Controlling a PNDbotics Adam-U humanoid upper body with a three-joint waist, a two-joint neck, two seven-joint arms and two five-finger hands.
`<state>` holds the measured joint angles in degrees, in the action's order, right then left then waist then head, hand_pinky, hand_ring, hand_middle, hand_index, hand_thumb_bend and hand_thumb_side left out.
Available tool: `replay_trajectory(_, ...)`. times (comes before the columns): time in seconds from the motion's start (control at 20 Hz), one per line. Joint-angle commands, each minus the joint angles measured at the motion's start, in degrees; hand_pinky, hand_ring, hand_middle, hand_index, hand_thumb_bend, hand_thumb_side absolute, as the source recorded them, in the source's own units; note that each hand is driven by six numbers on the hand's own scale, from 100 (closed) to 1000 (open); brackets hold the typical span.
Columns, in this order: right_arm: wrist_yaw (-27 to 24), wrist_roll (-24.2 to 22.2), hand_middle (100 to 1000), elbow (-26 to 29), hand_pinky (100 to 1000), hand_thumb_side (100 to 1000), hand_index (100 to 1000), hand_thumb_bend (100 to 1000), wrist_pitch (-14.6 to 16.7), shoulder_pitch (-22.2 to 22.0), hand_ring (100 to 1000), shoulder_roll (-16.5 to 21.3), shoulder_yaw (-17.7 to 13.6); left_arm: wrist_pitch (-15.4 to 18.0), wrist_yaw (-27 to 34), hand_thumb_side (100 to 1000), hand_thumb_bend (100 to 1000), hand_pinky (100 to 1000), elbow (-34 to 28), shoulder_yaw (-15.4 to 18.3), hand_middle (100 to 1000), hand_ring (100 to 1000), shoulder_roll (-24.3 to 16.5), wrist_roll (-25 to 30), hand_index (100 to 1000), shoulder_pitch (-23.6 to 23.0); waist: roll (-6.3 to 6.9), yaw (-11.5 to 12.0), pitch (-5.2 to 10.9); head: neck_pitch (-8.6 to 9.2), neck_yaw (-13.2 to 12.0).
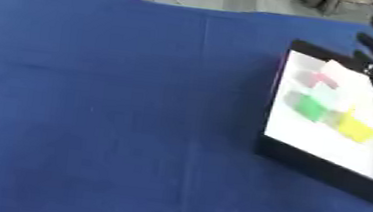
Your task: Pick up the objects with one hand, pass them to the other hand, and then place them into the box on the other side of the table.
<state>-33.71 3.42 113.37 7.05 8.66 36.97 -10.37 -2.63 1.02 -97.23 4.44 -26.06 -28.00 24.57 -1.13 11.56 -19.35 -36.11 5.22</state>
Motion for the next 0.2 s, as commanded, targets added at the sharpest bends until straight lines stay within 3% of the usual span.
replay_trajectory(0.05, 2.1, 1.1, 1000, 1.2, 991, 600, 1000, 100, 2.1, 0.3, 1000, -1.1, -1.4, 1.9, 4.3, 838, 100, 914, 0.1, 2.3, 831, 797, 0.0, 1.9, 978, 0.4, -0.13, 0.3, 0.87, 0.14, -1.1)
replay_trajectory(0.2, 5.1, 2.9, 1000, 1.2, 981, 601, 1000, 100, 2.7, 0.3, 1000, -2.9, -1.6, 3.9, 6.4, 853, 104, 923, 0.7, 3.3, 818, 795, 1.0, 4.5, 967, 0.8, -0.46, 0.9, 0.93, -0.28, -0.9)
